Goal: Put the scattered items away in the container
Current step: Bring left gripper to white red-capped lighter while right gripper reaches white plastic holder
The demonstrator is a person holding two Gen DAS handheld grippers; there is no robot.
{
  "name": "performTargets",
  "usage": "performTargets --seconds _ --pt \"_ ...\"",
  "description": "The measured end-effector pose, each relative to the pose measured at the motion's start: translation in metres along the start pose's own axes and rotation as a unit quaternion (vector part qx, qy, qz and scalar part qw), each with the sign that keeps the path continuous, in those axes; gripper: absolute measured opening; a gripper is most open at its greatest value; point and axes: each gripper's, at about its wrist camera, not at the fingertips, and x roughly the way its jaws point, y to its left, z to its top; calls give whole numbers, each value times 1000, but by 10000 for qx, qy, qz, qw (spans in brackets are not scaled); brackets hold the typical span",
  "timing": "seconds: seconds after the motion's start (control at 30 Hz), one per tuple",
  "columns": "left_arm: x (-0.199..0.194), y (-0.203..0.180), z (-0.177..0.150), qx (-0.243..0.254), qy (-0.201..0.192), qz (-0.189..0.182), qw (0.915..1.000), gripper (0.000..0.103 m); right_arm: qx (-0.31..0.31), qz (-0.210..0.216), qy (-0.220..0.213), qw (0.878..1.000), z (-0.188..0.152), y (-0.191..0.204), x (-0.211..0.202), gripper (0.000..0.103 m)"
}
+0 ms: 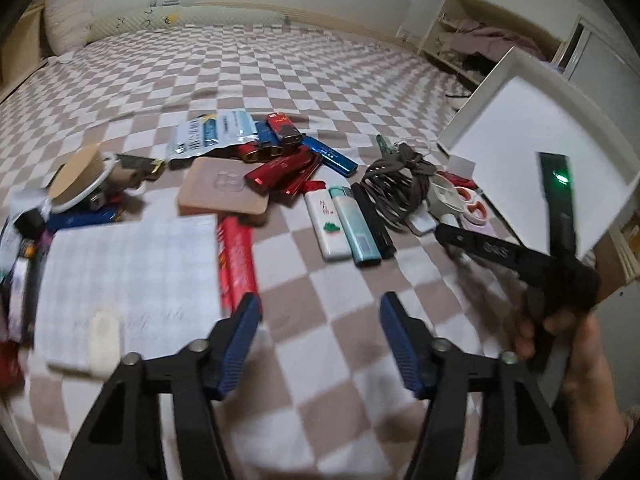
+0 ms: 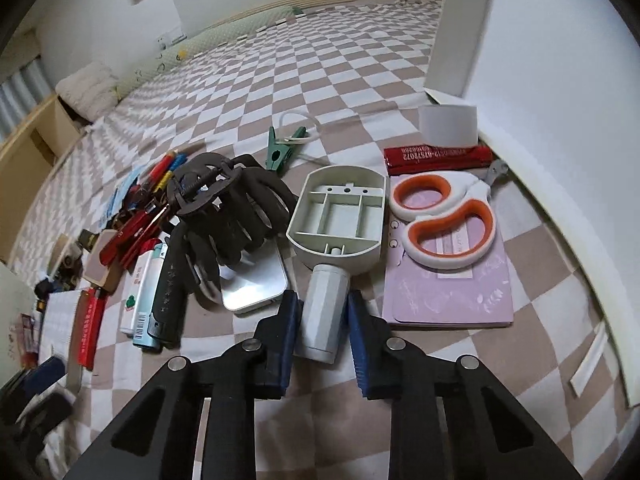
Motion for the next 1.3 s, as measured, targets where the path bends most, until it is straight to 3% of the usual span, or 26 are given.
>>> performTargets --seconds 0.13,0.3,0.47,0.8,0.93,1.0,1.13,1.3 --pt "20 0 13 -175 162 45 9997 43 33 81 -78 9999 -3 -3 0 25" --pt "41 -2 20 -213 349 25 9992 42 -129 -9 -173 9998 -11 2 -4 24" --pt "52 -5 29 -60 231 184 9995 42 -131 17 -207 9997 -17 1 -7 24" --pt "68 -3 43 -48 130 63 9999 41 -9 175 -204 9996 -17 -4 -2 24" --pt "65 1 42 -127 202 99 9997 29 -14 180 -225 9996 -18 -5 -2 24" --pt "67 -2 40 77 250 265 9993 26 -9 183 -225 9996 -18 -4 -2 24" --pt "73 -11 41 376 247 535 9976 23 -58 116 -233 9996 -17 -3 -1 24" --pt "71 -12 39 400 139 536 9977 23 -72 106 -270 9996 -17 -4 -2 24"
